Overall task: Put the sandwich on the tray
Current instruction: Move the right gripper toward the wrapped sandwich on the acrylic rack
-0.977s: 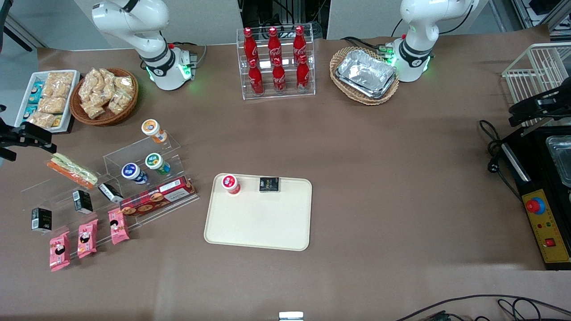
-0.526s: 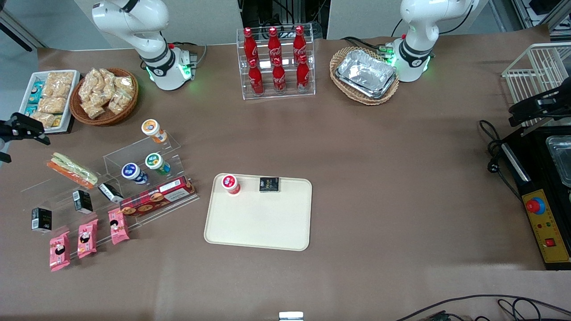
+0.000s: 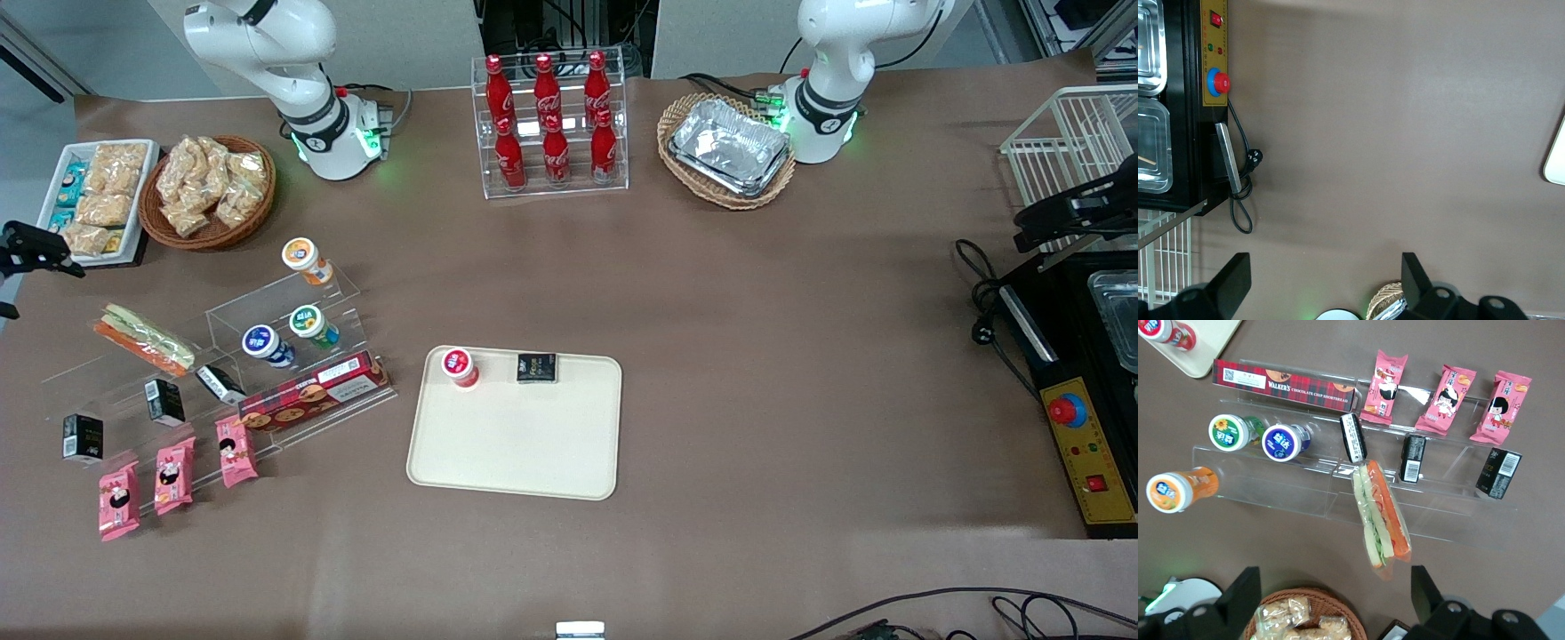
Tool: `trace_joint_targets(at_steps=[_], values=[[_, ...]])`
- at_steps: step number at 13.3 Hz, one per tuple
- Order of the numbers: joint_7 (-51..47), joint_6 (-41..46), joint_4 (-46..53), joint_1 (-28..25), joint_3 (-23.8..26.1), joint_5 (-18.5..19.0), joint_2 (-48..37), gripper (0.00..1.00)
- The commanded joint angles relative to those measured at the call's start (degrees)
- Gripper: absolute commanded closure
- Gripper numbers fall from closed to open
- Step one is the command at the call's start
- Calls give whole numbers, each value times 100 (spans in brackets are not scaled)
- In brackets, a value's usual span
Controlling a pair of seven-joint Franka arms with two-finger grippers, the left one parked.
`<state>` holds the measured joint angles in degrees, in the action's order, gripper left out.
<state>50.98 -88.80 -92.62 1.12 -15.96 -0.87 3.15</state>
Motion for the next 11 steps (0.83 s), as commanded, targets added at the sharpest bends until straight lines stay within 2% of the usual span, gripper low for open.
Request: trace_joint_targets(at_steps=[1,6,11], values=[[525,-750,-852,2,-30,96,-305,0],[1861,-2042,-1662,11,-337,96,-315,0],[1924,-2756,-2268,2,-434,87,-315,0]])
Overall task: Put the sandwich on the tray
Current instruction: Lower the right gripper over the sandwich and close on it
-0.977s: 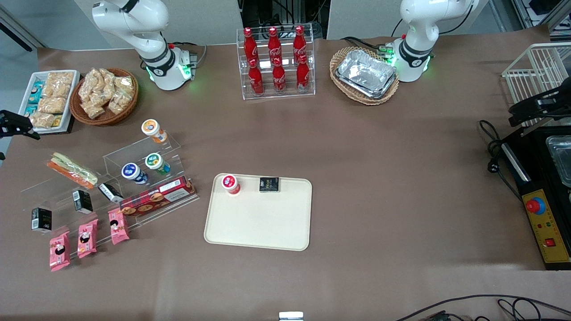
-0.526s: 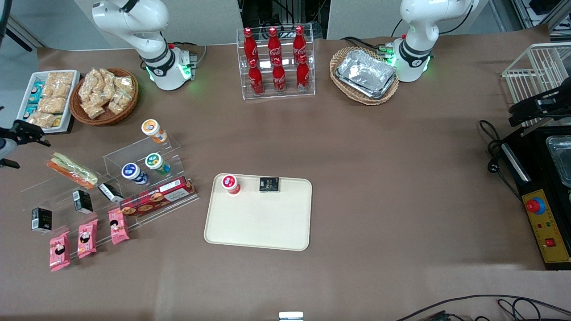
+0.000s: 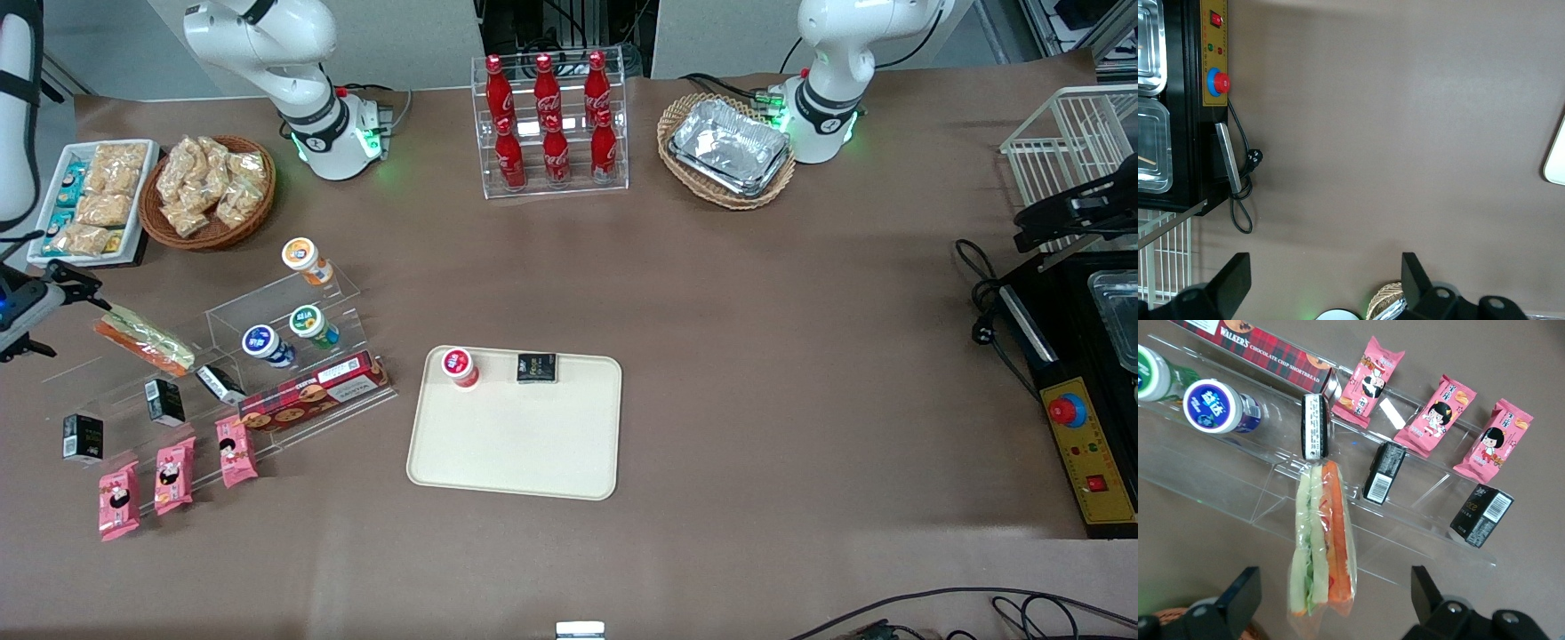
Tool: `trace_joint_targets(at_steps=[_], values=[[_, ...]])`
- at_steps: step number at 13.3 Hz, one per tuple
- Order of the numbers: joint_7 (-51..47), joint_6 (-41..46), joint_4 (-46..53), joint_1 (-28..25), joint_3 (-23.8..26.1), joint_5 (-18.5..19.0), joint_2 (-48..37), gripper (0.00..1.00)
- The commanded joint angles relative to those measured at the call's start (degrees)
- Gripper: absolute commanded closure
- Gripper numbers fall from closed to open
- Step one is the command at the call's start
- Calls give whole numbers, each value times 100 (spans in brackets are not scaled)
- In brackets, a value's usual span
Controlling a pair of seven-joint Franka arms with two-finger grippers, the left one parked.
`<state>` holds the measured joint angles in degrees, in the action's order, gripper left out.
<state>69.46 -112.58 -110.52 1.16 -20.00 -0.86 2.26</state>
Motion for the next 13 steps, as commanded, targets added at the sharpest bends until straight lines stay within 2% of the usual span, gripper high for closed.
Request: trace_joint_targets(at_steps=[1,8,13], values=[[76,-405,-558,-2,-30,86,-234,0],[164,-729,-945,7,-48,86,-278,0],[612,-1292,-1261,7,-329,78,-234,0]])
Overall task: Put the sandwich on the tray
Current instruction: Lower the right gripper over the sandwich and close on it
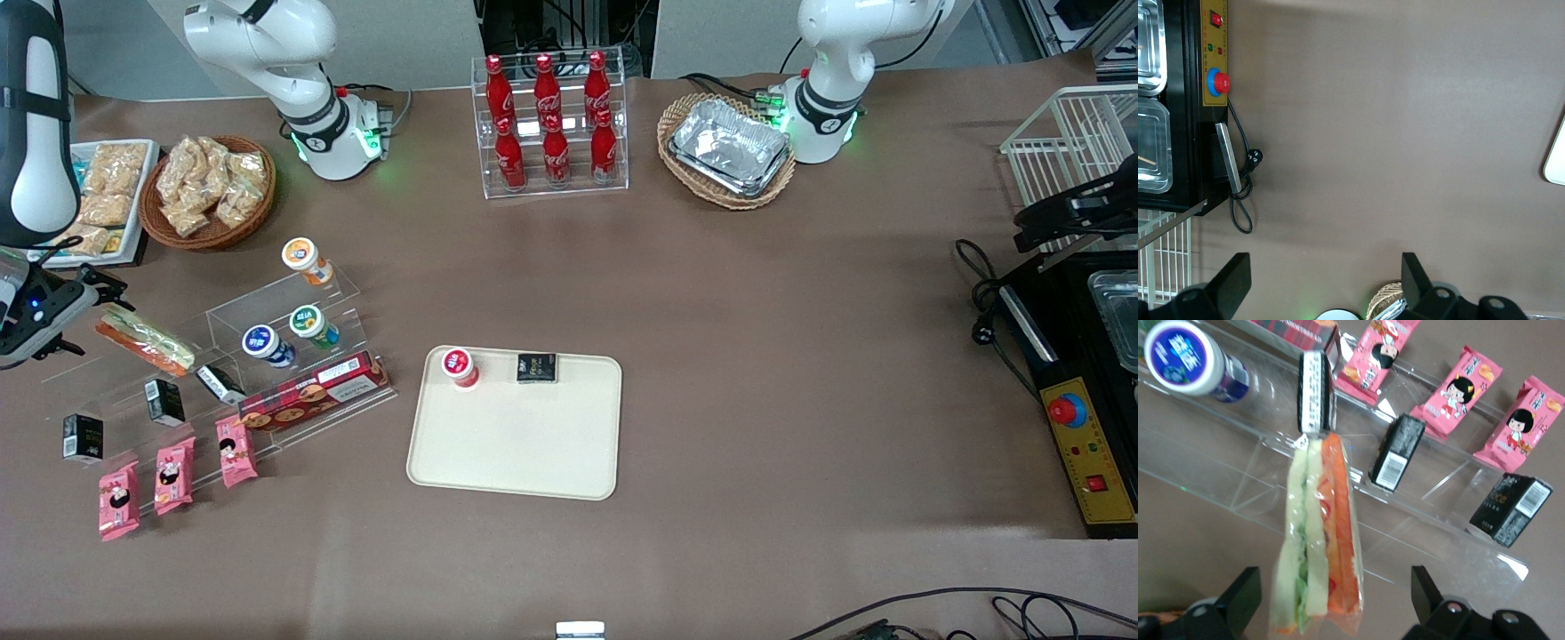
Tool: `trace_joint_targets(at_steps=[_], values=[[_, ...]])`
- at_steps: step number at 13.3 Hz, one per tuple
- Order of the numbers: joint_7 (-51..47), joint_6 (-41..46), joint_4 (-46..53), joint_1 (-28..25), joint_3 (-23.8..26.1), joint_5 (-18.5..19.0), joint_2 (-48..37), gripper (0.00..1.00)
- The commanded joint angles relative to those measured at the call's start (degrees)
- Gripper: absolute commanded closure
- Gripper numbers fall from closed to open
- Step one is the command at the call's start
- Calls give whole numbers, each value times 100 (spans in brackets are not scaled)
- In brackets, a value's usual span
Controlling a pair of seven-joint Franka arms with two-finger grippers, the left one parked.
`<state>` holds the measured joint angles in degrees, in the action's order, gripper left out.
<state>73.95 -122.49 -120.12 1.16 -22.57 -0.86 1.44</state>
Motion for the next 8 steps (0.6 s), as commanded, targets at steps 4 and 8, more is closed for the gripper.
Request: trace_joint_targets(at_steps=[4,8], values=[[164,-767,-634,7,-108,60,-144,0],[164,-1190,-794,7,-125,-28,-73,9]])
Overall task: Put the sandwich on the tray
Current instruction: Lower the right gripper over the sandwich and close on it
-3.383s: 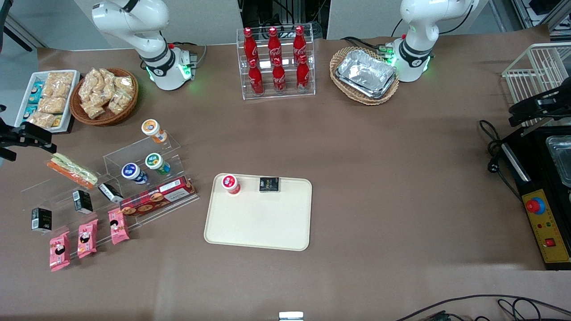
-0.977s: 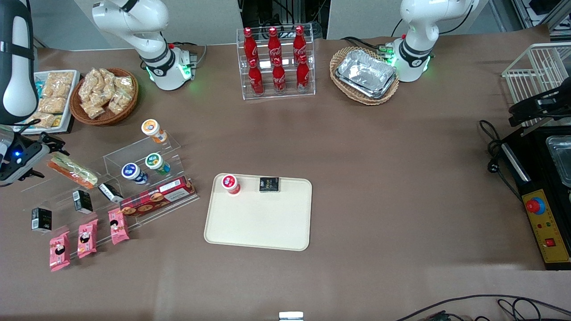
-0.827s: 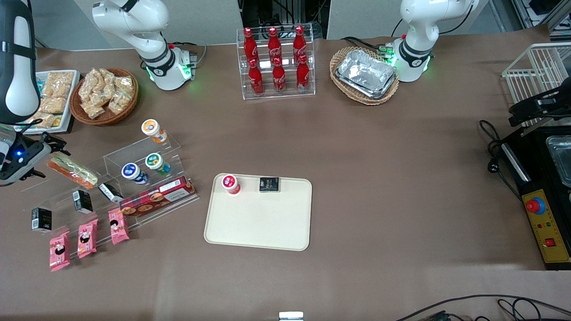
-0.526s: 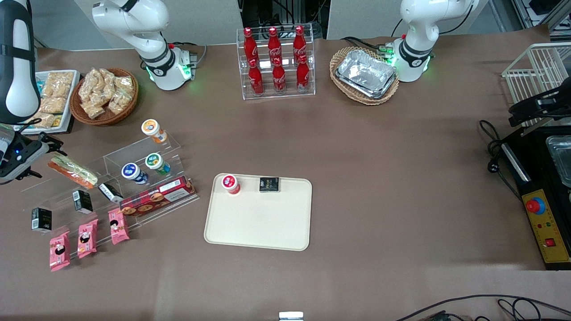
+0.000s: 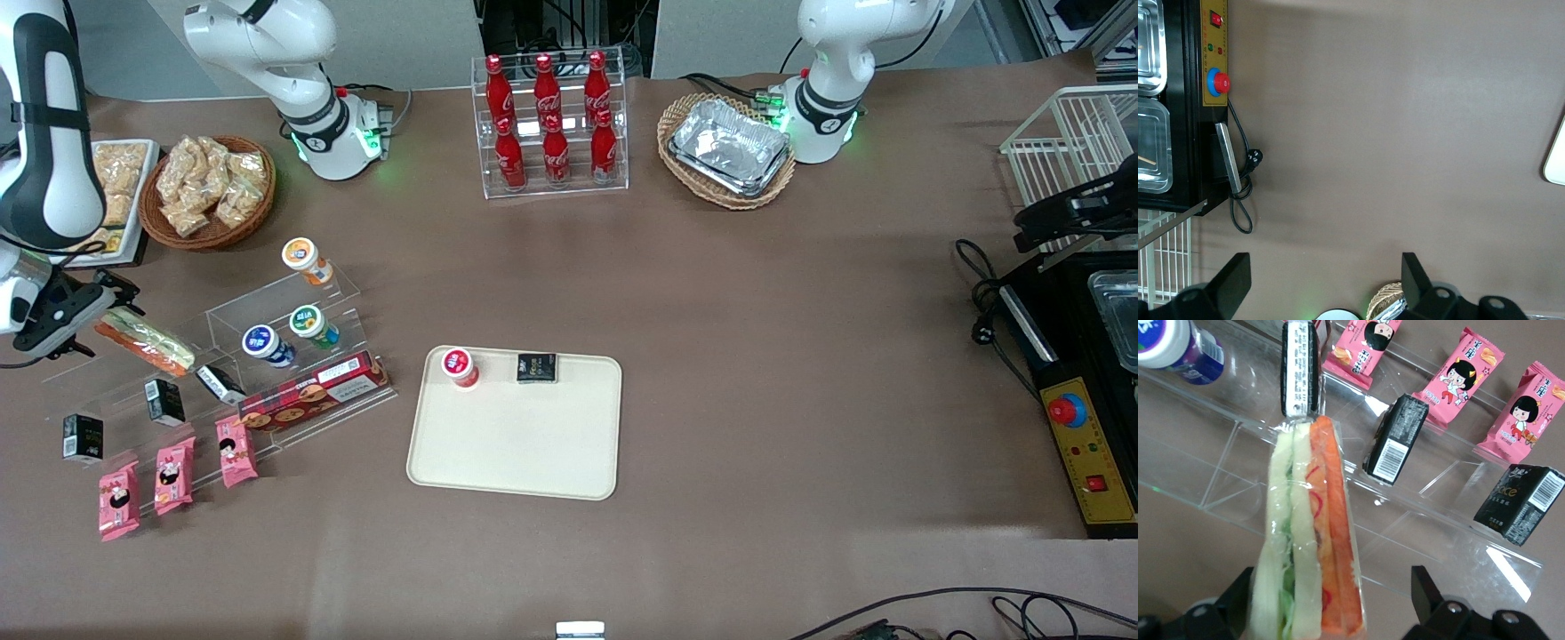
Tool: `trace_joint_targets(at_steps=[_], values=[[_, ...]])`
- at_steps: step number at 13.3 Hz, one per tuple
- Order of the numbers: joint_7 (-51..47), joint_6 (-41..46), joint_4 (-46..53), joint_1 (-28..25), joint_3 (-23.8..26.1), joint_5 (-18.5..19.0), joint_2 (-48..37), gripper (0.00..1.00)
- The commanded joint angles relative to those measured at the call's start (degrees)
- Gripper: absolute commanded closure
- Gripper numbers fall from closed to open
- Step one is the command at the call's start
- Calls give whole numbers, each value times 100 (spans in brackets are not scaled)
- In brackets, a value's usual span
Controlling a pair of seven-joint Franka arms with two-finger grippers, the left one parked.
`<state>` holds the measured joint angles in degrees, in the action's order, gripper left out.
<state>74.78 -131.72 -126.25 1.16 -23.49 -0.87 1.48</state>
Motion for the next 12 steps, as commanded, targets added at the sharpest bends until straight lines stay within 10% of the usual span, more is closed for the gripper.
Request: trace_joint_targets(at_steps=[1,5,12], values=[[81,-266,-181,7,-42,-28,-78,31],[98,-231,-155,7,-68,-282,-34,81],[-42,1075,1020,-397,2,-1080,-25,83]])
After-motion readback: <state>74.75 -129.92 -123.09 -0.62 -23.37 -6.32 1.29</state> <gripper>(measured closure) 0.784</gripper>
